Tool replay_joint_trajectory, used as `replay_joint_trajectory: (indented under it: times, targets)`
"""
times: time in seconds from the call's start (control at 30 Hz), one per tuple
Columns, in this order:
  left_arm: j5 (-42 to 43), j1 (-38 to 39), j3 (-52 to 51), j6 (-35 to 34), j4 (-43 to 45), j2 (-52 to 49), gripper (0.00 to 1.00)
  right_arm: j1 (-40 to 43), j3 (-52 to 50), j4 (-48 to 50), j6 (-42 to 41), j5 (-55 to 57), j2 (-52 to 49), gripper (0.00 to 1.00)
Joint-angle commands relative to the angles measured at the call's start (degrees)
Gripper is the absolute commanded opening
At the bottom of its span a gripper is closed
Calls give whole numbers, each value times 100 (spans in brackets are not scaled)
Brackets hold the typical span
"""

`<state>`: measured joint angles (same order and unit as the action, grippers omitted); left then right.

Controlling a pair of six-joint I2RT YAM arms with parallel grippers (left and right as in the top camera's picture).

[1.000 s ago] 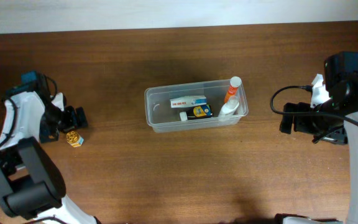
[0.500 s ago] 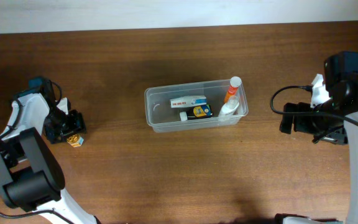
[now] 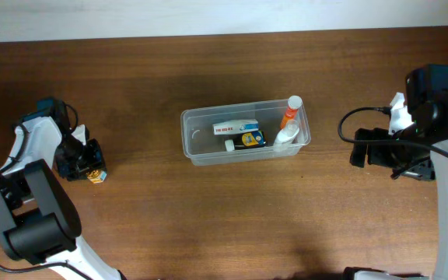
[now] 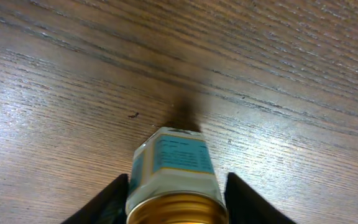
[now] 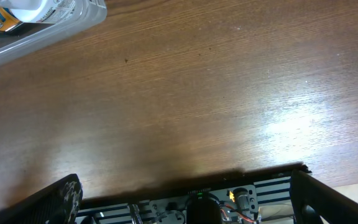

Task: Pack container
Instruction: 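Lower the left gripper onto the gold-capped jar and grasp it, then carry the gold-capped jar into the container's left end and release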

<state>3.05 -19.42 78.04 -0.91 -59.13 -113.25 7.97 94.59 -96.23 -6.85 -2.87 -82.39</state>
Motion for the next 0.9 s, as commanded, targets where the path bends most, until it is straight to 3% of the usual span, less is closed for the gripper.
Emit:
replay_joint_trajectory:
  times: [0.0,0.1,0.33,0.5,0.87]
  targets:
    - [63,13,-24,4,-26,-66,42,31,-22,-4,44,46,28,99]
    - [63,13,-24,2,-28,-66,35,31,-22,-4,44,46,28,98]
    - [63,13,-22,2,-28,-63,29,31,-22,-2,44,48,28,98]
    - [214,83,313,0,-380,-17,19,31,-22,0,44,48,28,98]
    - [214,1314,1532,2,-1043,866,17,31,-22,22,63,50,28,98]
